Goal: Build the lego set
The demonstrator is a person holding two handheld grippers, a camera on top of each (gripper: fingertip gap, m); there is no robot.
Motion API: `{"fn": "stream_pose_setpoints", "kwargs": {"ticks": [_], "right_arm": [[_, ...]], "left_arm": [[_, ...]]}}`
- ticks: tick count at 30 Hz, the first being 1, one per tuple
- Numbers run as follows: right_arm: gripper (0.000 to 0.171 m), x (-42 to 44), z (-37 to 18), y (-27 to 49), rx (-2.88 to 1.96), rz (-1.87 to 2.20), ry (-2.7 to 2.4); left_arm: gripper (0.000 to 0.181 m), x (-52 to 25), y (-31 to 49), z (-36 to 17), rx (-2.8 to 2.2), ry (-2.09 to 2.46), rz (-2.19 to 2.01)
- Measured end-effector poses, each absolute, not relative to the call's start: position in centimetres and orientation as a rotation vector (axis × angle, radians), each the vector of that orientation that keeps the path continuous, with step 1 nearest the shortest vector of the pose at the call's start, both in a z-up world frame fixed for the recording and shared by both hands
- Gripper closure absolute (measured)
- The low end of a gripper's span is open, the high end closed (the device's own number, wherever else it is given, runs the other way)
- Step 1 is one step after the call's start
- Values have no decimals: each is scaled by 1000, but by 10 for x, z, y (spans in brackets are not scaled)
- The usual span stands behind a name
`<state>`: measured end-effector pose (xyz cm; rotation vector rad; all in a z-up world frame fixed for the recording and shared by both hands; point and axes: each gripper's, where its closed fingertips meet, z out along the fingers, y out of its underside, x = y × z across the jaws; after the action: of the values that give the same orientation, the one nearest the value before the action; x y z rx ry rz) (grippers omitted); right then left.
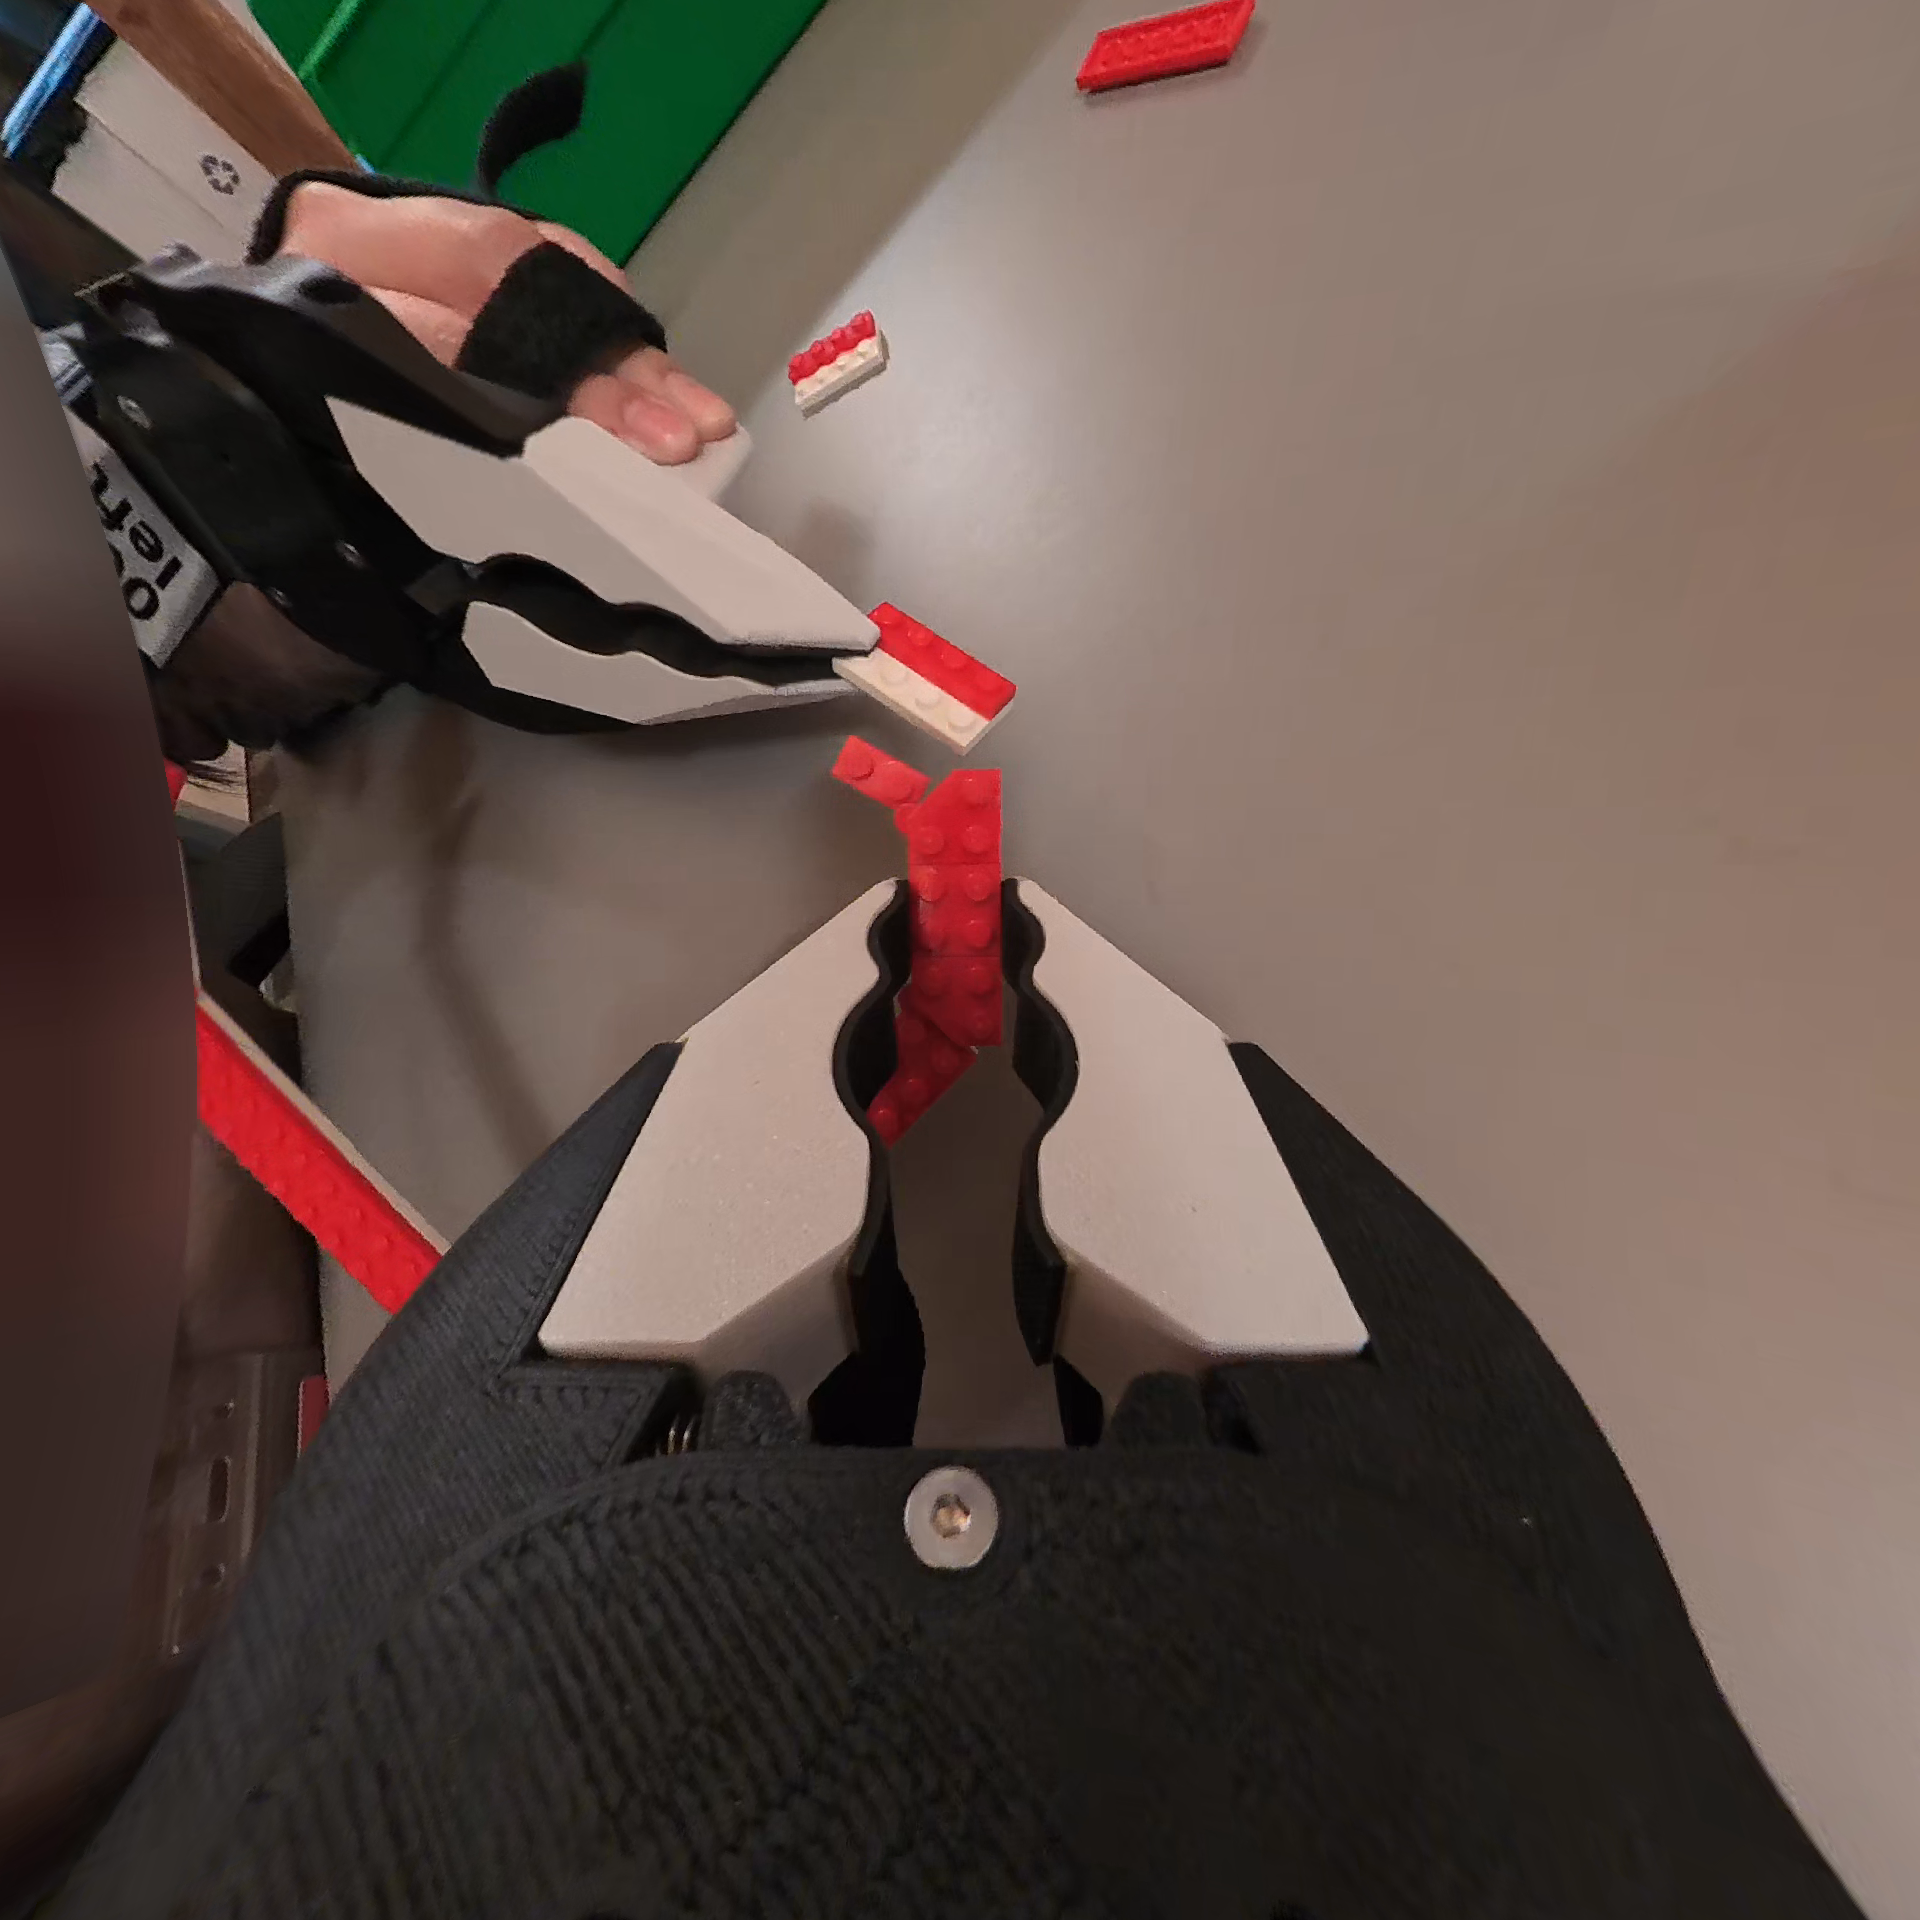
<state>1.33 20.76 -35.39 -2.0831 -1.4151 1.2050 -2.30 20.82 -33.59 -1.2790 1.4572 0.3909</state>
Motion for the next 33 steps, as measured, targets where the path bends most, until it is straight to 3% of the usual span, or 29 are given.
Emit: {"fn": "stream_pose_setpoints", "kwargs": {"ticks": [33], "right_arm": [[155,7,-379,212,-2231,1014,-1367]], "left_arm": [[179,-17,202,-353,-1107,1634,567]]}}
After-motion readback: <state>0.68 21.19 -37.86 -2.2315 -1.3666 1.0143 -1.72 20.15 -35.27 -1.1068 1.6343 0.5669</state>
